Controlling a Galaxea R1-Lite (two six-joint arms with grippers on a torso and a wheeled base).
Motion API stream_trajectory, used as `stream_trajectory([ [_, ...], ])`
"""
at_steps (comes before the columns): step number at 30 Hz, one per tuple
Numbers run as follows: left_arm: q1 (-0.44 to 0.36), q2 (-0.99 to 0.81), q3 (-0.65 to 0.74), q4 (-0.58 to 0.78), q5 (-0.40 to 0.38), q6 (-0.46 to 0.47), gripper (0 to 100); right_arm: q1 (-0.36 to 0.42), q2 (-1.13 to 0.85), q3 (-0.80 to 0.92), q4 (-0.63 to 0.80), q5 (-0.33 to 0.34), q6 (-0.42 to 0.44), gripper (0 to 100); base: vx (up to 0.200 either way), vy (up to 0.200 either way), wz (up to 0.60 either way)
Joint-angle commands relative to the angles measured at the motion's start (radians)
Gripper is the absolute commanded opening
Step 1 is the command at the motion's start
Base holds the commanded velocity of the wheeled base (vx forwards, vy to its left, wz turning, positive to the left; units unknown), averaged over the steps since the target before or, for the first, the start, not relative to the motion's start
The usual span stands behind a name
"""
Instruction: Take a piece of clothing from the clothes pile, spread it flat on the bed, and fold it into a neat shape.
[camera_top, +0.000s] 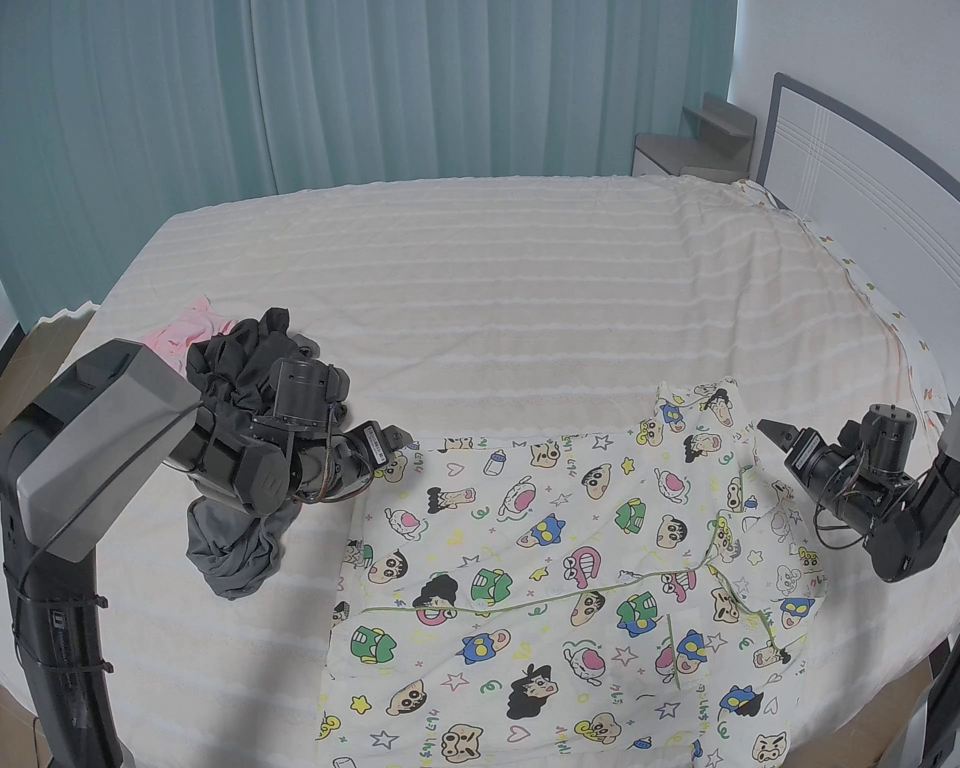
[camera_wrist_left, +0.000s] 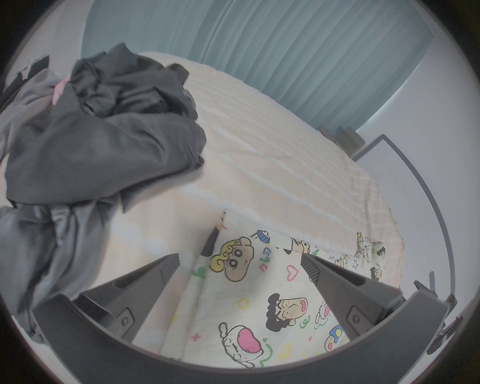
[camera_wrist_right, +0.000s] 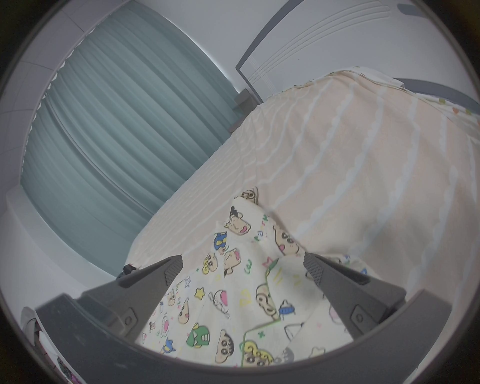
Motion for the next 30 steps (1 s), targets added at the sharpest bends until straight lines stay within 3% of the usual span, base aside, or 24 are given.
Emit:
stream_trajectory([
  [1, 0.011, 0.088, -0.062, 0.011, -0.054, 0.019, 100, 0.004, -0.016, 0.108, -0.066, 0.027, 0.024, 100, 0.0, 0.0, 0.0],
  [13, 0.005, 0.169, -0.167, 0.009, -0.045, -0.002, 100, 0.028, -0.021, 0.134, -0.069, 0.031, 0.024, 100, 0.0, 0.0, 0.0],
  [14, 0.005, 0.171, -0.168, 0.011, -0.045, -0.002, 0, 0.033, -0.019, 0.134, -0.07, 0.031, 0.024, 100, 0.0, 0.0, 0.0],
  [27, 0.011, 0.168, -0.185, 0.006, -0.038, -0.002, 0, 0.034, -0.013, 0.135, -0.07, 0.033, 0.027, 100, 0.0, 0.0, 0.0],
  [30, 0.015, 0.169, -0.214, 0.008, -0.002, -0.002, 0, 0.036, -0.015, 0.135, -0.069, 0.033, 0.027, 100, 0.0, 0.0, 0.0],
])
